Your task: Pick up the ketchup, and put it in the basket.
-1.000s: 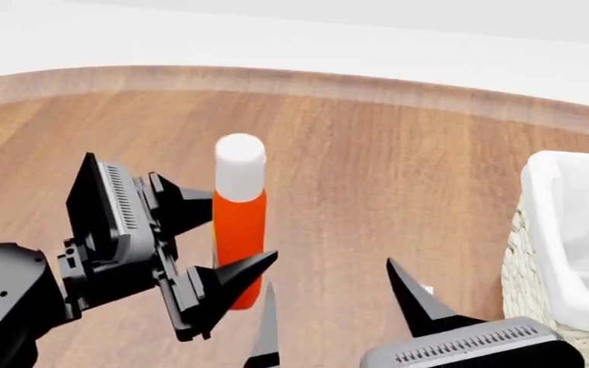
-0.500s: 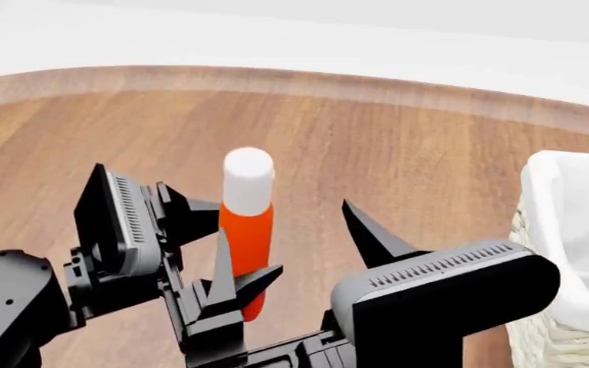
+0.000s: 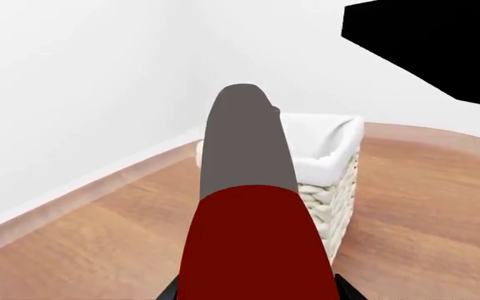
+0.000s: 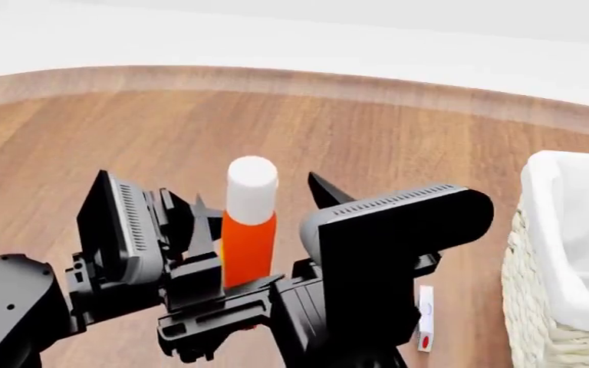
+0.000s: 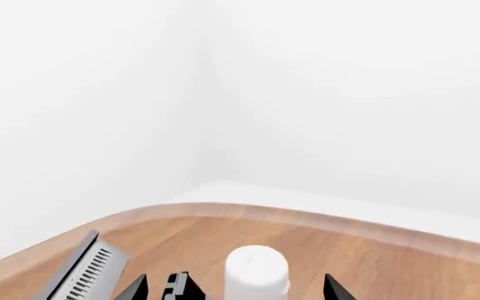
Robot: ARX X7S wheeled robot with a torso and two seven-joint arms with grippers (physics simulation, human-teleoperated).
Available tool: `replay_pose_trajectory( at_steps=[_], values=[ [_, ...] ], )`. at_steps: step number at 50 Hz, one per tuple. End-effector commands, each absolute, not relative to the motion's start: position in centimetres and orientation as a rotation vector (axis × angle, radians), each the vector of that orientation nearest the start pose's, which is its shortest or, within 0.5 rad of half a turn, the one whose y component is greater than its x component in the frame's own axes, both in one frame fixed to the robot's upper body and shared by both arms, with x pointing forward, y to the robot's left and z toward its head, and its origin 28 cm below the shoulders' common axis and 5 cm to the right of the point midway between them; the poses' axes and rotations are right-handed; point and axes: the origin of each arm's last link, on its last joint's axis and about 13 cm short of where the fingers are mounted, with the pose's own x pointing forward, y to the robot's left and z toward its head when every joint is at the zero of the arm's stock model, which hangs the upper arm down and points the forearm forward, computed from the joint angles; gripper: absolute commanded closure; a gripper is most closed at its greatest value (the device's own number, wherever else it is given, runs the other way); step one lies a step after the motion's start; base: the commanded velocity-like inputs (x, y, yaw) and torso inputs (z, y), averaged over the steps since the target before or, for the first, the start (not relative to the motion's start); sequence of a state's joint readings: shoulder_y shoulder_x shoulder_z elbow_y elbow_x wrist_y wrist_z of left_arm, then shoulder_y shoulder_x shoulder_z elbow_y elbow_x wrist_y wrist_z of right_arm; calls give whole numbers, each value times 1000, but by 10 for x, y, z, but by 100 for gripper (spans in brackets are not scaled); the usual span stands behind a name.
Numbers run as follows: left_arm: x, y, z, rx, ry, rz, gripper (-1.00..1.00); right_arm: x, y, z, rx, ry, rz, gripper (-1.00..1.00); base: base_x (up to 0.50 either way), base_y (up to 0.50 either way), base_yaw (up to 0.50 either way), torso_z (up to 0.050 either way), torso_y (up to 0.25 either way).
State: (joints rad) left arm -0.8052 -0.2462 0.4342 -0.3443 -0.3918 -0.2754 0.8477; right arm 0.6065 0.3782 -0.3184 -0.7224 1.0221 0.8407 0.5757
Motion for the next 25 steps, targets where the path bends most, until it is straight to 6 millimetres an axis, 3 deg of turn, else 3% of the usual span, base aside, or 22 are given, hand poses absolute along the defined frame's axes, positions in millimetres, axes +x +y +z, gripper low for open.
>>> replay_pose_trajectory(
  at_steps=[1, 25],
  values=[
    [363, 203, 146, 93, -49, -1162, 100, 233, -53, 210, 135, -118, 446, -100, 0, 0, 0, 0, 0],
    [362, 203, 142, 100, -44, -1166, 100, 262, -51, 189, 142, -52, 431, -100, 0, 0, 0, 0, 0]
  ],
)
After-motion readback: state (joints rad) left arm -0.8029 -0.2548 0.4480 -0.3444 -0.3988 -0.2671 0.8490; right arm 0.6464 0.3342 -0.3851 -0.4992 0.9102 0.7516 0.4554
